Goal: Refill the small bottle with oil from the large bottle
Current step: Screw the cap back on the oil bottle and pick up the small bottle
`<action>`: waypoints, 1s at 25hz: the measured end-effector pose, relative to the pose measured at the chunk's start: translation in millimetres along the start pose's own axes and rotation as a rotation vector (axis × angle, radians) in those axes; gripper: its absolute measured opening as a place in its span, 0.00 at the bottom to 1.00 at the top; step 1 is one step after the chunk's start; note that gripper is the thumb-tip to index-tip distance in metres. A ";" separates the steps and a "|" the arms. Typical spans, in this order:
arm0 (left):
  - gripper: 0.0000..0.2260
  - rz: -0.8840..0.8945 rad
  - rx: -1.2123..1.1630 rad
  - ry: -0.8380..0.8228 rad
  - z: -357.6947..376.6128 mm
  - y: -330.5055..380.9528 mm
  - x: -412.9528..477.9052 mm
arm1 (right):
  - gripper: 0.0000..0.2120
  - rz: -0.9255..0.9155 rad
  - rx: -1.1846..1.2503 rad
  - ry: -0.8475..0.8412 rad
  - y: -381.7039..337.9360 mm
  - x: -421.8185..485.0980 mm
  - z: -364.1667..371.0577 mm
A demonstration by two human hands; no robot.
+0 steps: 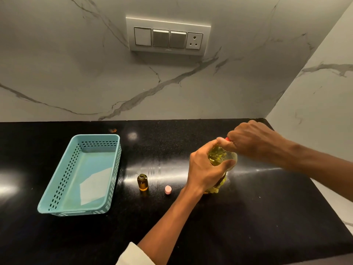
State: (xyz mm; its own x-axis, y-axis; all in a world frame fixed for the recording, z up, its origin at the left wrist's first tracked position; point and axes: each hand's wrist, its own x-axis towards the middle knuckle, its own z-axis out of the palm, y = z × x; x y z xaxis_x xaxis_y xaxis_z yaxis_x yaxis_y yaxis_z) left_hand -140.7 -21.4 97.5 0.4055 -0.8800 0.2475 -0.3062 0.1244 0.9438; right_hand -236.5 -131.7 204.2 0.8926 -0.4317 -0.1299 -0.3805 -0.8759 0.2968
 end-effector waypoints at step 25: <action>0.25 -0.070 -0.036 -0.027 -7.3 1.9 1.3 | 0.31 -0.315 0.033 0.171 26.7 1.7 -14.2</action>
State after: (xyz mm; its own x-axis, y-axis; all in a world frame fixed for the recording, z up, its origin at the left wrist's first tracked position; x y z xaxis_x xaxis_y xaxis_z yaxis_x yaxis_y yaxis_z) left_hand -134.4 -19.0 101.3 0.4010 -0.8992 0.1749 -0.2467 0.0778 0.9660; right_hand -241.7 -152.8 225.3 0.9938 -0.0998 -0.0490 -0.0855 -0.9678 0.2368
